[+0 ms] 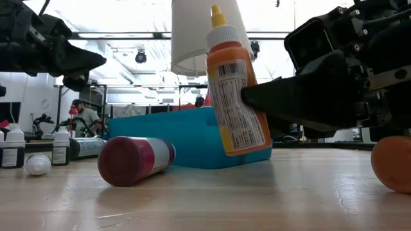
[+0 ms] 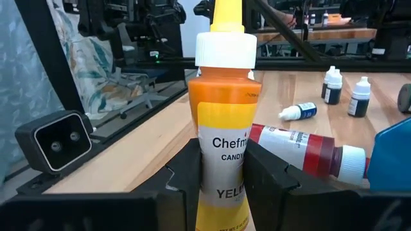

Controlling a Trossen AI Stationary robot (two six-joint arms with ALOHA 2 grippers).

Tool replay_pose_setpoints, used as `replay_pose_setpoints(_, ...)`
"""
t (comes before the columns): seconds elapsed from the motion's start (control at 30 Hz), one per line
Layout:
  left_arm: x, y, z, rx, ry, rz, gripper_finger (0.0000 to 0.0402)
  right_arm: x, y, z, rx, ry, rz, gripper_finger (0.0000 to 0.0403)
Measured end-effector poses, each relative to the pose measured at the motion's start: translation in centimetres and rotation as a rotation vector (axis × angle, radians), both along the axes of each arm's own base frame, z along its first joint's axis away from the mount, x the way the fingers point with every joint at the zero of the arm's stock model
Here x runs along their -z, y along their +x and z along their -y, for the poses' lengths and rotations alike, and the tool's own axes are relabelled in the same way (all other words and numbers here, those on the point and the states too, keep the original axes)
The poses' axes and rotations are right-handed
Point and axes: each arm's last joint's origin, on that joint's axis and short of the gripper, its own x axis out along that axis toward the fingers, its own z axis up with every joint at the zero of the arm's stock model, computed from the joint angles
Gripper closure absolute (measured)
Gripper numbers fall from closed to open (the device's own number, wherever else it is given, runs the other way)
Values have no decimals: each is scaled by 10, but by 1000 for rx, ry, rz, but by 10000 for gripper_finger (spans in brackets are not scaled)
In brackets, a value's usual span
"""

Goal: Pick & Place food coloring
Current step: Remove the large yellow food coloring bottle from the blue container

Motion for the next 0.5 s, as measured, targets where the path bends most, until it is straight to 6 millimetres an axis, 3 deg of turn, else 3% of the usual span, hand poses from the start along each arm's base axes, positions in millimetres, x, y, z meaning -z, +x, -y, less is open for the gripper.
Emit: replay_pose_setpoints(0.5,0,0,0,0,0,0,402,-7,2,-6,-13,-9,39,314)
